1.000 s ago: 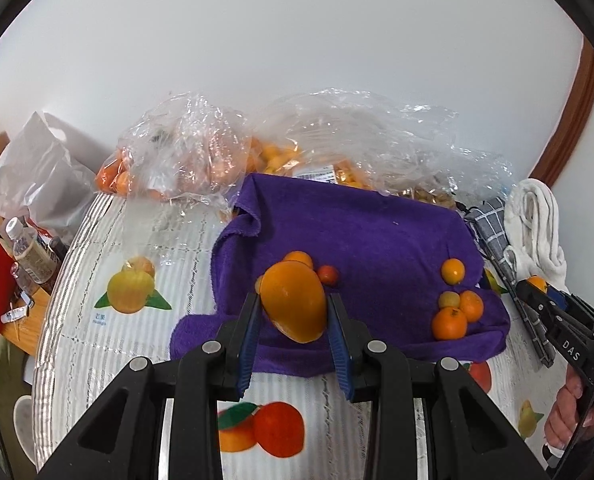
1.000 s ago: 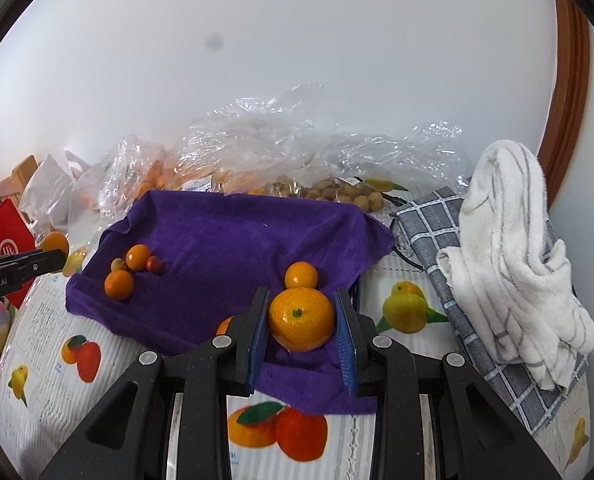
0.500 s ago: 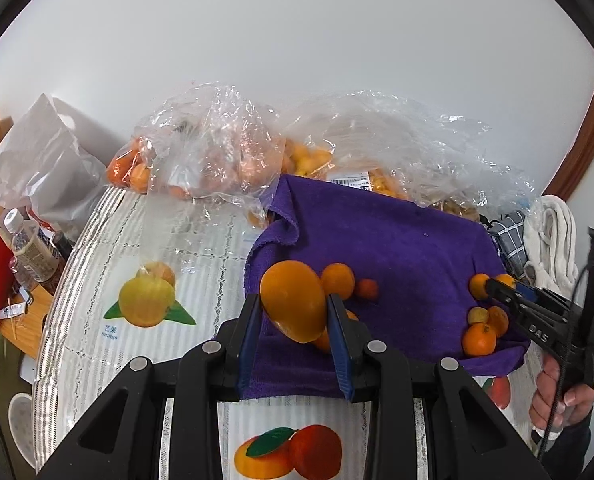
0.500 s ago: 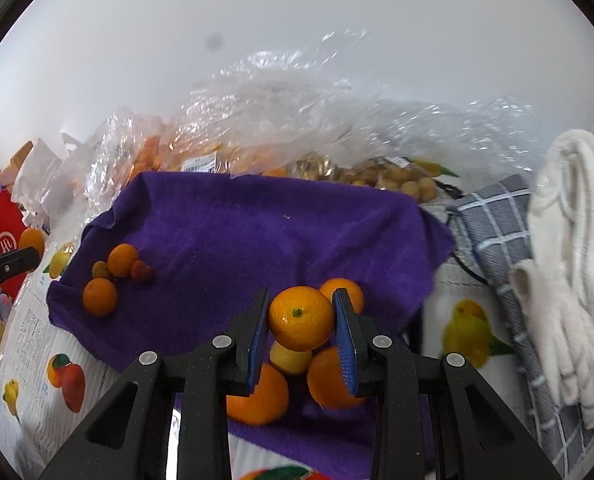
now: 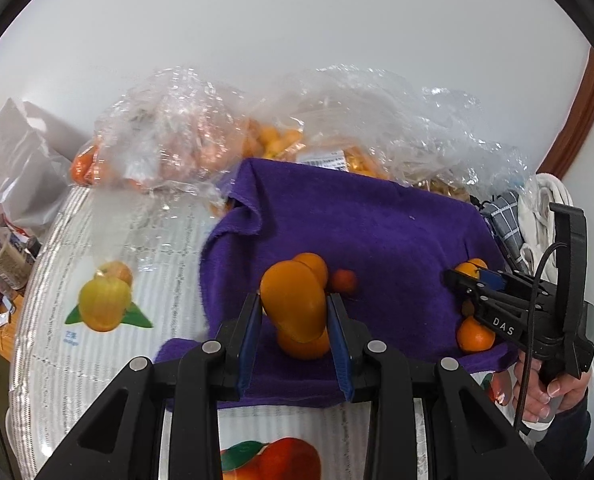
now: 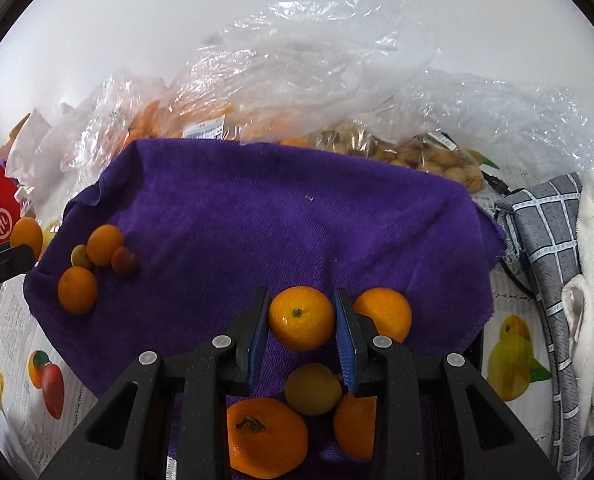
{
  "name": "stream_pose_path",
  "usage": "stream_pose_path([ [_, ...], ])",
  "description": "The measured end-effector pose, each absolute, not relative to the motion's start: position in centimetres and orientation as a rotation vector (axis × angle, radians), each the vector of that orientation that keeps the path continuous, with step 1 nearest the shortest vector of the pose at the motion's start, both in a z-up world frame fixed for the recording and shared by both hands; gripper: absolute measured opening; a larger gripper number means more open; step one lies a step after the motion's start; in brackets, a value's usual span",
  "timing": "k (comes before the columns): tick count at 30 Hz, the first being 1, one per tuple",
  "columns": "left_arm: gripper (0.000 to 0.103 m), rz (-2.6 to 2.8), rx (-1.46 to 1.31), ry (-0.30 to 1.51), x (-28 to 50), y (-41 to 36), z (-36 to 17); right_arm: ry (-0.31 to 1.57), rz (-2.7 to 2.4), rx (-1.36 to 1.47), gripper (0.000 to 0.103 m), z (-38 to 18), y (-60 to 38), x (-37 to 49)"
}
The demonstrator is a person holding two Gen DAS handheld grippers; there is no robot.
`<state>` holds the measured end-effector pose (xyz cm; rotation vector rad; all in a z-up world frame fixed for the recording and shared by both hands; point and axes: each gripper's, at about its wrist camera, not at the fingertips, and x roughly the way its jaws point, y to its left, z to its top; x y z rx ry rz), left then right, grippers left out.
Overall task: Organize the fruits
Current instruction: 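Open the right tool to release the orange on the towel, then open the left tool to release the oval fruit on the towel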
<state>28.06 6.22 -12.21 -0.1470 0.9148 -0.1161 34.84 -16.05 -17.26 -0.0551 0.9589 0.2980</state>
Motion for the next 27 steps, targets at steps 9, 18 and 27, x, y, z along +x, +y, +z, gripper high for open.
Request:
stream_pose_path([
  [9,0.031,-0.185,-0.133,0.928,28.3,3.9,-12.9,0.962,0.317,-0.074,0.036,-17.3,-16.4,34.1],
  [18,0.031,-0.243,-0.132,0.968,29.1,1.0,-13.8,0.892,0.254,-0.05,0.042,-13.8,-19.6,31.3],
  [27,0.031,-0.2,-0.079,1.057,29.9,-0.7,-16.3,0.886,0.19,-0.05,0.046,-13.5,-22.0,29.2],
])
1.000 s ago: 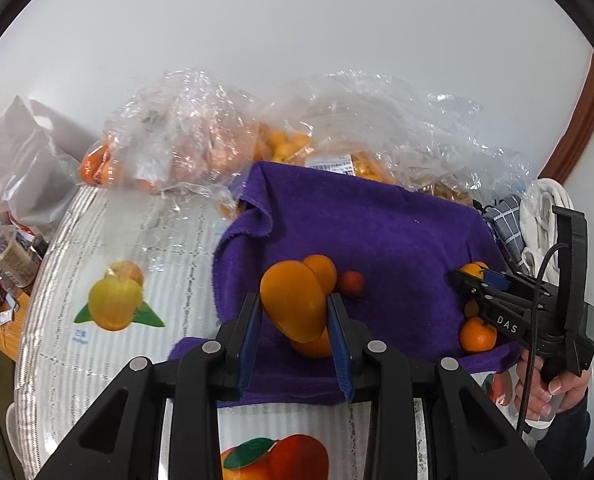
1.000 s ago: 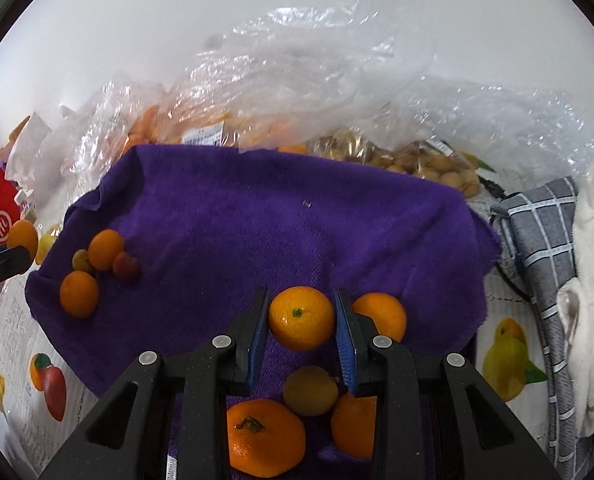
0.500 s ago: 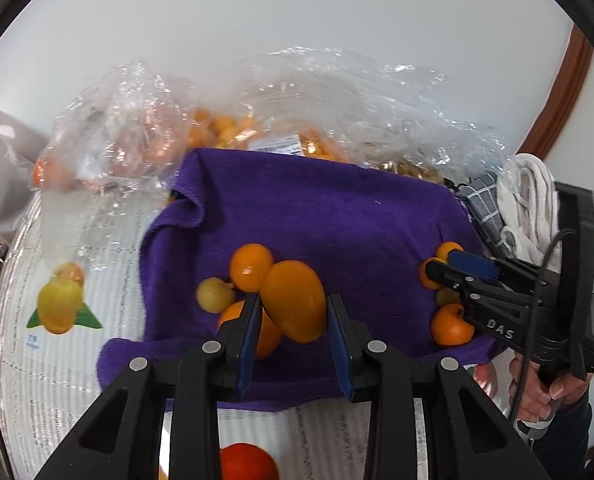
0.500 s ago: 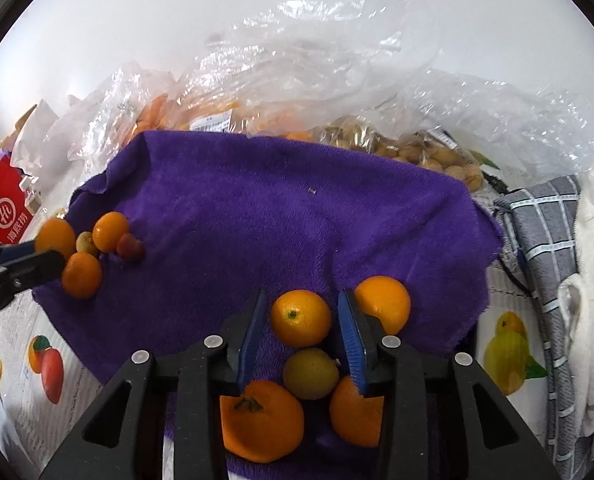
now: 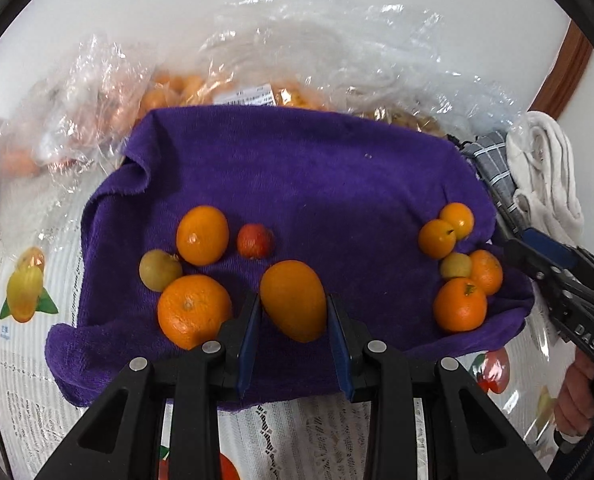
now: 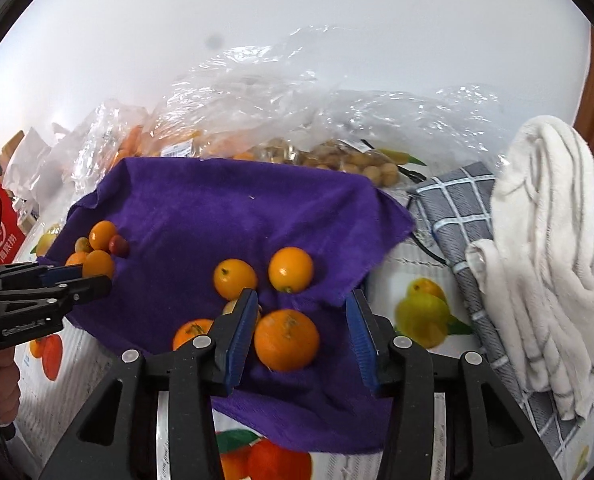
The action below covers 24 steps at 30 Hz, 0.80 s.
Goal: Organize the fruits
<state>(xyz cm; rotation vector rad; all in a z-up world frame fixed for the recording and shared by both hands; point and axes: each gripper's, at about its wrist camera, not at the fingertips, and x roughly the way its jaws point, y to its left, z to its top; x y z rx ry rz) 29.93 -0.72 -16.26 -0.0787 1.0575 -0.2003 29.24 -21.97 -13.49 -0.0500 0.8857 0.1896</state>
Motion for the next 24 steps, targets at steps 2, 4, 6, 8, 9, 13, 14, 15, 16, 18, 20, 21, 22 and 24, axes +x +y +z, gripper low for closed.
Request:
stream_pose_path([
  [2,0.031,-0.193,-0.082,1.067,30.1,-0.7,-16.6,0.881,0.19,-0.052,0.046,-13.4,-22.1,28.8],
  [4,0.031,-0.187,-0.079,1.074,30.2,-0.7,-16.9,0.88,0.191,-0.058,0.046,-13.3,-22.1,28.5],
  [6,0.031,-0.182,-0.079,1.08,30.3,-0.6,-17.1,0.878,0.187,-0.065,0.046,-13.3,-22.1,28.3],
  [8,0.031,-0.181,-0.079,1.078,30.3,-0.7,-17.2,0.878,0.187,-0.064,0.046,-13.3,-22.1,28.2],
  [9,0.031,-0.179,-0.079,1.079,30.3,-0.7,-17.2,0.878,0.185,-0.064,0.046,-13.2,-22.2,28.0],
  [13,0.031,-0.176,-0.084,1.08,30.4,-0.8,-17.2,0.882,0.177,-0.065,0.046,-13.2,-22.2,27.8],
  [14,0.031,-0.176,-0.085,1.079,30.3,-0.8,-17.2,0.884,0.173,-0.065,0.046,-13.1,-22.3,27.6],
  [15,0.031,-0.176,-0.087,1.079,30.3,-0.8,-17.3,0.885,0.17,-0.067,0.046,-13.0,-22.4,27.4],
  [16,0.031,-0.177,-0.091,1.081,30.2,-0.8,-17.3,0.886,0.167,-0.067,0.046,-13.0,-22.4,27.3],
  [18,0.031,-0.183,-0.102,1.084,30.0,-0.7,-17.2,0.886,0.161,-0.068,0.046,-12.8,-22.6,26.9],
  [20,0.035,-0.188,-0.113,1.079,29.6,-0.5,-16.8,0.885,0.153,-0.066,0.046,-12.6,-22.8,26.5],
  [21,0.044,-0.186,-0.113,1.075,29.4,-0.4,-16.5,0.885,0.15,-0.064,0.046,-12.4,-22.9,26.3],
  [22,0.048,-0.185,-0.112,1.067,29.1,-0.3,-16.2,0.885,0.146,-0.061,0.046,-12.3,-23.0,26.1],
  [24,0.055,-0.189,-0.108,1.038,28.2,-0.2,-15.2,0.882,0.139,-0.056,0.046,-11.8,-23.1,25.5],
])
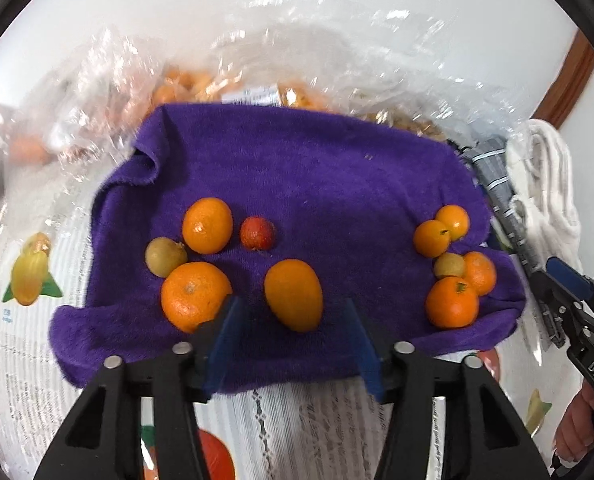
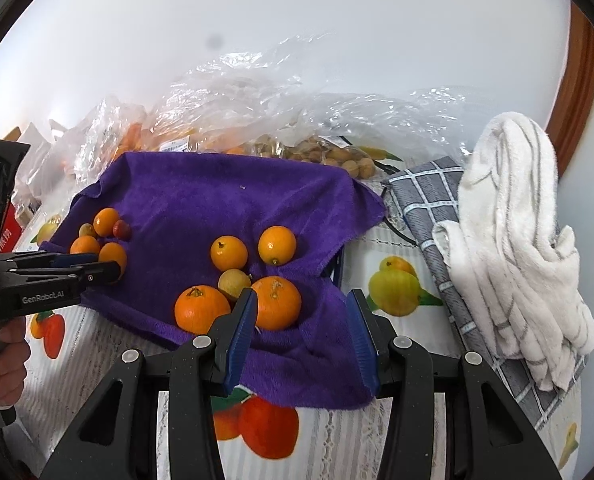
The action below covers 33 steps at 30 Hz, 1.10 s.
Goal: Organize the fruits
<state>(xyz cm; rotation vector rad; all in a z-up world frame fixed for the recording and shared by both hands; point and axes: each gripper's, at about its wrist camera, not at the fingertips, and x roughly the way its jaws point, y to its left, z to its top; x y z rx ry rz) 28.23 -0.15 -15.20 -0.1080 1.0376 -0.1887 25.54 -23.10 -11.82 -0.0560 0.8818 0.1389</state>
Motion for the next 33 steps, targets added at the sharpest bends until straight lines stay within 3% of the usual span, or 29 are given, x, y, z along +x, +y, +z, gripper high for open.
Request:
stream_pose_path([
  [8,0.064,-0.171,-0.086,0.943,23.2,0.7,-10.2,0.83,0.111,-0.023,0.047,-8.1,-23.4,21.6],
  [15,0.081,-0.133,-0.035,0.793,15.9,0.6,-4.8,0.76,0.116,0.026,0.067,-4.3,-24.1,15.7],
  [25,0.099,-0.069,-0.047,0.64,6.5,0.6,-0.3,0.751,0.116,0.047,0.071,-2.6,-25.0,8.3],
  [26,0.101,-0.064,-0.051,0.633,5.7,0.6,-0.1,0.752,0.109,0.044,0.073,-2.5,-25.1,7.7],
  [28,0.102,-0.063,-0.053,0.622,4.4,0.5,0.2,0.73,0.102,0.035,0.089,-2.3,-25.2,6.5],
  [33,0.102,-0.054,-0.048,0.615,2.2,0.2,0.6,0.675,0.102,0.032,0.101,-1.4,-25.3,3.4],
])
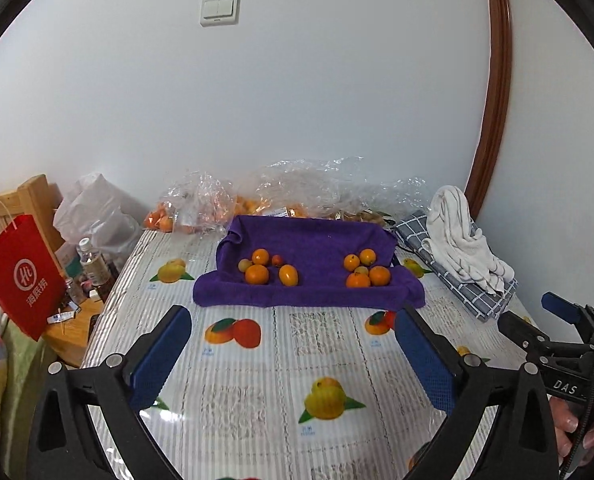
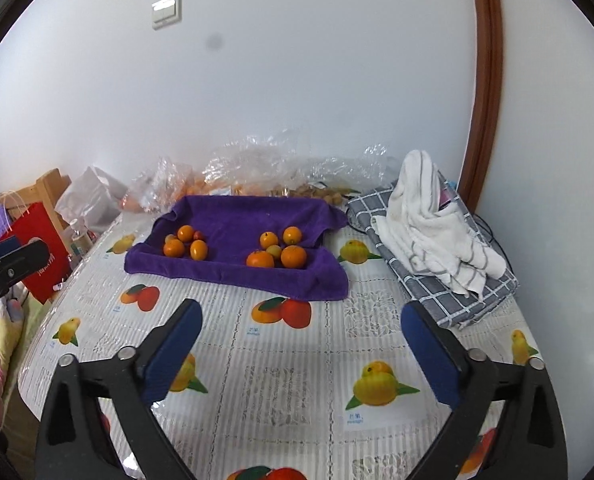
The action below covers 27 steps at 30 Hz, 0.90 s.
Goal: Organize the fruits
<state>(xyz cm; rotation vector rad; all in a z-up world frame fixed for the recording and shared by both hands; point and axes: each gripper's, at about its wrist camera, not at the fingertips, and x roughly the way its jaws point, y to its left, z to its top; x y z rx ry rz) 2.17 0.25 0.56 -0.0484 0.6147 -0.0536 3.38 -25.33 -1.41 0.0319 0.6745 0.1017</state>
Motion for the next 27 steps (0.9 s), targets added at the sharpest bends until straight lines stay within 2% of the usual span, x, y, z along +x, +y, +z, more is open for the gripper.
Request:
stream_pose_path([
  [9,0.102,-0.049,-0.036,0.579,-0.7,-0.3,0.9,0.652,0.074,0.039,0.103,-0.5,-25.9,0.7],
  [27,0.102,-0.05,-0.024,0.576,-1.3,-0.8,0.9,0.655,0.061,0.034,0.103,-0.8,-26.4,0.2],
])
